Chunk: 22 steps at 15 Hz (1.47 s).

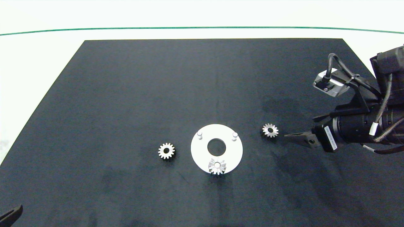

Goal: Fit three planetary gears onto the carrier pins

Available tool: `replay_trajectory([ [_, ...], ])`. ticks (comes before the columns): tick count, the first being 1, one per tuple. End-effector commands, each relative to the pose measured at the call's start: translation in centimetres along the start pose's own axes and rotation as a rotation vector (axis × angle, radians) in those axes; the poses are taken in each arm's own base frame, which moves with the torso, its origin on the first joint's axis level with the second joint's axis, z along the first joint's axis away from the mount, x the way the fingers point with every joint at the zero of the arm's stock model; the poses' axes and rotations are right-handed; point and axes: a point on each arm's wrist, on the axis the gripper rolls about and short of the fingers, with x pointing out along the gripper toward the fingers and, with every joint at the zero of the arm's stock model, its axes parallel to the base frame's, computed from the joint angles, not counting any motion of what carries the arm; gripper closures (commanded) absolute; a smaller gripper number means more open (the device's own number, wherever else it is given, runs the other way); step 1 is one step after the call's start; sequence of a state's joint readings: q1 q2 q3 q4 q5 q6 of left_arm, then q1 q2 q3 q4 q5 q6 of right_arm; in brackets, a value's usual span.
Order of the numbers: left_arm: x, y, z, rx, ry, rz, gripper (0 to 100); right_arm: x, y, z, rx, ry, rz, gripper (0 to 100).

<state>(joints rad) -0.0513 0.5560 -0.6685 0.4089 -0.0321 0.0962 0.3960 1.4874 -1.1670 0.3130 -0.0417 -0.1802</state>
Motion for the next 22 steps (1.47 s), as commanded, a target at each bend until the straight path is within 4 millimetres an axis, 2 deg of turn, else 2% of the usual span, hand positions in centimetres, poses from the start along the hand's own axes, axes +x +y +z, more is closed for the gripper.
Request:
replay_trajectory([
  [1,0.0,0.0,0.0,0.000,0.000,0.001,0,2.4,-0.1,0.0,-0.001,0.035,0.006,0],
  [3,0.0,0.0,0.0,0.000,0.004,0.000,0,4.2,0.2,-0.2,-0.005,0.062,0.018,0],
  [6,0.0,0.0,0.0,0.001,0.003,-0.001,0,5.5,0.4,0.0,-0.006,0.057,0.027,0],
  [11,0.0,0.0,0.0,0.001,0.003,-0.001,0,6.0,1.1,1.3,-0.025,0.022,0.055,1],
  [22,-0.1,0.0,0.3,0.001,-0.007,0.000,0,8.0,1.5,1.3,-0.029,0.056,0.063,22],
])
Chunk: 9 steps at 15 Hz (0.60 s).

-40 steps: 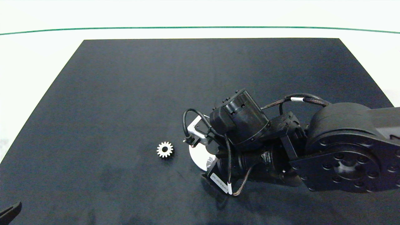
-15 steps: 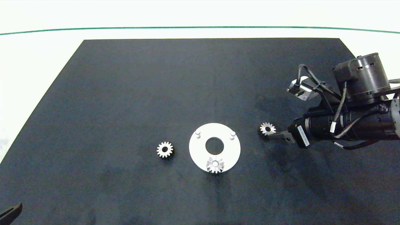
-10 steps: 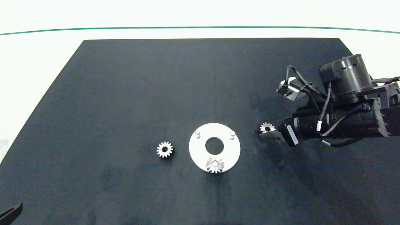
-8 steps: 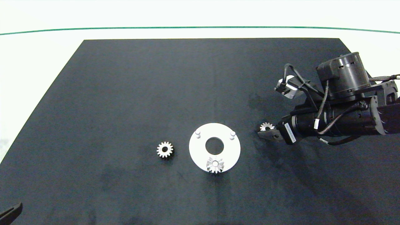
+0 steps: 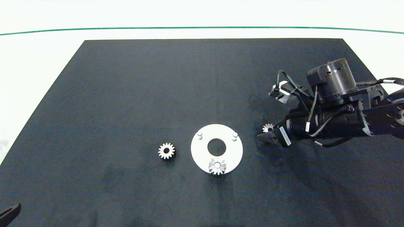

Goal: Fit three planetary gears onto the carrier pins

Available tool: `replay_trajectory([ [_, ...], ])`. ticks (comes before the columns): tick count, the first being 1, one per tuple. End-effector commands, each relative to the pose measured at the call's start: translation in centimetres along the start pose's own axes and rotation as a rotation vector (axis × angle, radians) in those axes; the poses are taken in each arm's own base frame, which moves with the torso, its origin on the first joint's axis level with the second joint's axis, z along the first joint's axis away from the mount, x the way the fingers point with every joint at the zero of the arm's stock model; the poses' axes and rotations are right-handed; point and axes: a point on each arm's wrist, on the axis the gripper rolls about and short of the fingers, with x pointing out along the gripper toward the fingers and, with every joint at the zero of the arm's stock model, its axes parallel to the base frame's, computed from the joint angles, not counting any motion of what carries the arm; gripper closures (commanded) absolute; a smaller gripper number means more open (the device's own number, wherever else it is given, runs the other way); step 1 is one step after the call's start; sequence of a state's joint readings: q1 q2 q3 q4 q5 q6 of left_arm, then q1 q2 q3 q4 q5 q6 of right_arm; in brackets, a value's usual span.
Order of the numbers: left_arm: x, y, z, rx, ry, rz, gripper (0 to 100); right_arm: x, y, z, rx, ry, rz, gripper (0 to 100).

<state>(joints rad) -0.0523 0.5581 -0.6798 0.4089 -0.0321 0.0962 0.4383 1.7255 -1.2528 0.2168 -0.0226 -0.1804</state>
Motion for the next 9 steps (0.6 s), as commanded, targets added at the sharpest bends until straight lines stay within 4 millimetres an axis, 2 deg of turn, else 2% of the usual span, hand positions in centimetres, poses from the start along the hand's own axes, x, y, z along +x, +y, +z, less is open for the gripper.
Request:
replay_trajectory([
  [1,0.04,0.00,-0.02,0.000,0.004,0.000,0,0.63,0.09,-0.06,-0.004,0.014,0.004,25],
  [9,0.09,0.00,0.05,0.000,0.004,-0.003,0,1.06,0.18,0.10,-0.004,0.016,0.010,40],
])
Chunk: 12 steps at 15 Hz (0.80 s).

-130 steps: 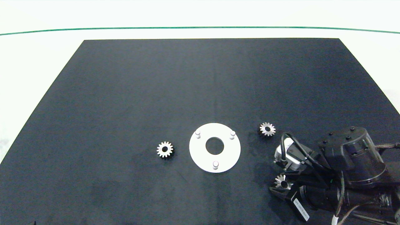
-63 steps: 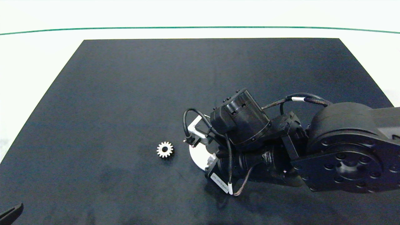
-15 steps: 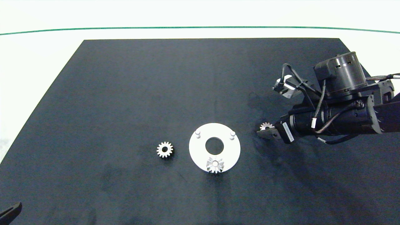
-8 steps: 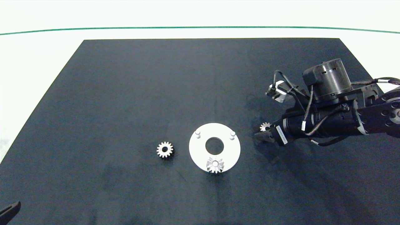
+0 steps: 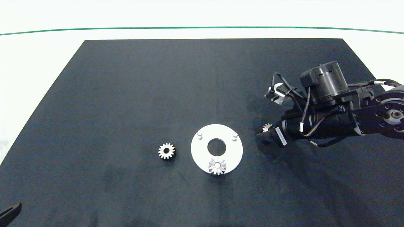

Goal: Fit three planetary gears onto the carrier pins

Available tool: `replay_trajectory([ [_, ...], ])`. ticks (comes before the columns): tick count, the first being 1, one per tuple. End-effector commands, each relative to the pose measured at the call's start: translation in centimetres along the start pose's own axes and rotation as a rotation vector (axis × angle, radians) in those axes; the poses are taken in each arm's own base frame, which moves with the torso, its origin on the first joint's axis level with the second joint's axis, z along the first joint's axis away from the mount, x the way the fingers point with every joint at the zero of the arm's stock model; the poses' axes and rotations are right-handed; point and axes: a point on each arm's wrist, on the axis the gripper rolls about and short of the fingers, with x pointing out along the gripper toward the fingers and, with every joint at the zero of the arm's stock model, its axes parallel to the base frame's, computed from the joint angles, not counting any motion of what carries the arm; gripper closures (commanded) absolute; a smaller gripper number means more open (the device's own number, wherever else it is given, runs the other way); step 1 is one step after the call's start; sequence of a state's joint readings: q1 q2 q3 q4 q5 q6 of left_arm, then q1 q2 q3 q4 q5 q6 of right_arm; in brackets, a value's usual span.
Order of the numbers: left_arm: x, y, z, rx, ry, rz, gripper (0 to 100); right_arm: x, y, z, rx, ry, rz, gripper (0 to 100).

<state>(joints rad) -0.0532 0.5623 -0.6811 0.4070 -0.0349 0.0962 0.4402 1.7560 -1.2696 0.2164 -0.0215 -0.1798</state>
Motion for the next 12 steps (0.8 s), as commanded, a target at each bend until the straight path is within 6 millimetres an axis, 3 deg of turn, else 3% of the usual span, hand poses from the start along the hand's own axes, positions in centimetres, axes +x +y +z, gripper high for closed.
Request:
replay_trajectory([
  [1,0.01,0.00,-0.02,0.000,0.003,0.000,0,0.12,0.21,0.00,-0.005,0.003,0.007,43],
  [12,-0.04,0.00,0.01,0.000,0.000,0.001,0,0.35,0.22,-0.07,-0.004,0.009,0.006,64],
])
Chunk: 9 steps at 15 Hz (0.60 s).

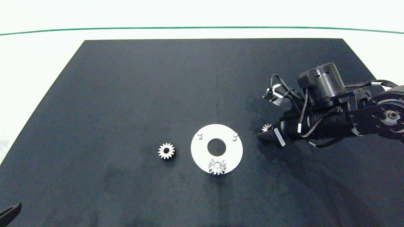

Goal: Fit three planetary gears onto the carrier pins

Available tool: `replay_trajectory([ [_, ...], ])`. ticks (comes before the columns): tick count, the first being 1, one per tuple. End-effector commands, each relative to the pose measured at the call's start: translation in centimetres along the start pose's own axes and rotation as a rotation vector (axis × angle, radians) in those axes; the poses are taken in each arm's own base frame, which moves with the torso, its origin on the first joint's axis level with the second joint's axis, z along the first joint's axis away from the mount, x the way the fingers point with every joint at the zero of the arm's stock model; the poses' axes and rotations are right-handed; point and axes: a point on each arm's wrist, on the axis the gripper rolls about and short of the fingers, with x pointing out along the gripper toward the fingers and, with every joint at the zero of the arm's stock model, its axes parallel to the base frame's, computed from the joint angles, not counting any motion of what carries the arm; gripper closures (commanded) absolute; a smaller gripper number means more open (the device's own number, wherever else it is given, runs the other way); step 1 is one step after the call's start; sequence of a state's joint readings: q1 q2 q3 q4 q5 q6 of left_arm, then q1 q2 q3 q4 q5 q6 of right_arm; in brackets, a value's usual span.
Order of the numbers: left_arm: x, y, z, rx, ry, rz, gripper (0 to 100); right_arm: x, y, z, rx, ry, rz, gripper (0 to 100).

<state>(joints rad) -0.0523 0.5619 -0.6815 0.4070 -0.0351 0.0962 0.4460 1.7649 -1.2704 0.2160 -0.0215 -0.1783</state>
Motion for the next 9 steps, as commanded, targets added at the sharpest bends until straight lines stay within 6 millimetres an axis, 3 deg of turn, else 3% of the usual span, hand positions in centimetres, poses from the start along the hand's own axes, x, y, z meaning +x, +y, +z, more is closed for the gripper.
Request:
replay_trajectory([
  [1,-0.03,0.00,0.00,0.000,0.001,0.000,0,0.05,0.03,-0.07,-0.002,0.004,0.001,67],
  [9,-0.09,0.00,-0.02,0.000,-0.002,0.002,0,-0.07,-0.02,-0.16,-0.001,0.007,-0.004,82],
])
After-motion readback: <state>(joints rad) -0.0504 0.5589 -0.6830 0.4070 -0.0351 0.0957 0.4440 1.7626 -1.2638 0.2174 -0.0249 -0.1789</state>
